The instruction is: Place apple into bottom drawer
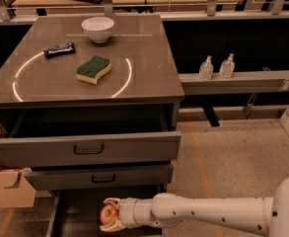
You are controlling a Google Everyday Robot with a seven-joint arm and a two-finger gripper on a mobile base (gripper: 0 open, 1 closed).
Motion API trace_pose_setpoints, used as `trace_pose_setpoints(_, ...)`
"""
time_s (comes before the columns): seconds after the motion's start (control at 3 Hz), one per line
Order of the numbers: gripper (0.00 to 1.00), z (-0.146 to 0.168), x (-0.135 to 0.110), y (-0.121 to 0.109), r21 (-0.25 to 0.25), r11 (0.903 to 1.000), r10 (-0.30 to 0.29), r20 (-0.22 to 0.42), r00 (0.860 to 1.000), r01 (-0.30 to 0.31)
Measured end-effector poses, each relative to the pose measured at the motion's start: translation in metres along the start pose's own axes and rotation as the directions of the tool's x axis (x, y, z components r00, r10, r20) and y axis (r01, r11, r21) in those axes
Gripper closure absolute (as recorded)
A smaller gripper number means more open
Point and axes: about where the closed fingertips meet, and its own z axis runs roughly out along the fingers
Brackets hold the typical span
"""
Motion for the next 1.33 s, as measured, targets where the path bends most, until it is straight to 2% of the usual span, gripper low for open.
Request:
trace_pose_setpoints(0.33,1.00,0.010,0.026,-0.015,-0.008,0.9997,-0.023,0.004,1.000,0.024)
trace_pose_setpoints(0.67,1.00,0.021,0.055,-0.035,-0.025,0.9981,-0.057,-0.032,0.998,0.056)
trace_pose_setpoints(1.0,1.00,0.035,0.080,-0.048,-0.039,0.9973,-0.064,-0.024,0.998,0.063)
trace_pose_setpoints(1.33,1.00,0.051,0.105,-0.046,-0.048,0.9984,-0.027,0.020,0.999,0.028)
